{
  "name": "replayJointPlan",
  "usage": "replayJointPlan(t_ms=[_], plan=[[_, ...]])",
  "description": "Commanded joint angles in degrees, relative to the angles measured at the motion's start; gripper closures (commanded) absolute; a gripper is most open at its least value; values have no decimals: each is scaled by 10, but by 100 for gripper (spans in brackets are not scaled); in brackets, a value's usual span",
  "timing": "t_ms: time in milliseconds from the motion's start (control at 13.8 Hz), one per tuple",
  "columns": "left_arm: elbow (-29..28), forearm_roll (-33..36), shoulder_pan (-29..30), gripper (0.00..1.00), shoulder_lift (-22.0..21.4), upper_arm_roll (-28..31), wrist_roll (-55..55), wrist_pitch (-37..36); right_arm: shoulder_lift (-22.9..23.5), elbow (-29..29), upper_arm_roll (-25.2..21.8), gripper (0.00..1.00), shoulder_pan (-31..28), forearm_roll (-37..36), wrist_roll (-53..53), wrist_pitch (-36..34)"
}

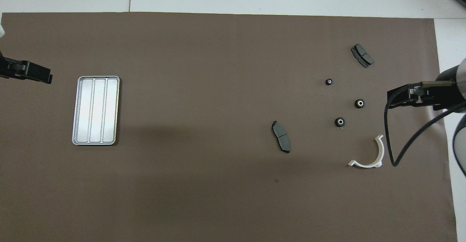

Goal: Place bearing gear from tray to pile

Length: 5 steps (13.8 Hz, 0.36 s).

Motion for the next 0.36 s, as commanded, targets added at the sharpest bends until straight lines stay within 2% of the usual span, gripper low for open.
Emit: replayJointPlan(t_ms=[0, 72, 290], plan=[[16, -10, 34, 0, 13, 8, 20, 0, -9, -17, -4, 0, -2, 33, -13, 5], [41, -19, 49, 0, 12, 7, 28, -3, -10, -18, -4, 0, -1, 35, -13, 5], [52, -16, 51, 0, -19, 6, 24, -18, -10, -19, -5, 0, -3, 35, -13, 16]])
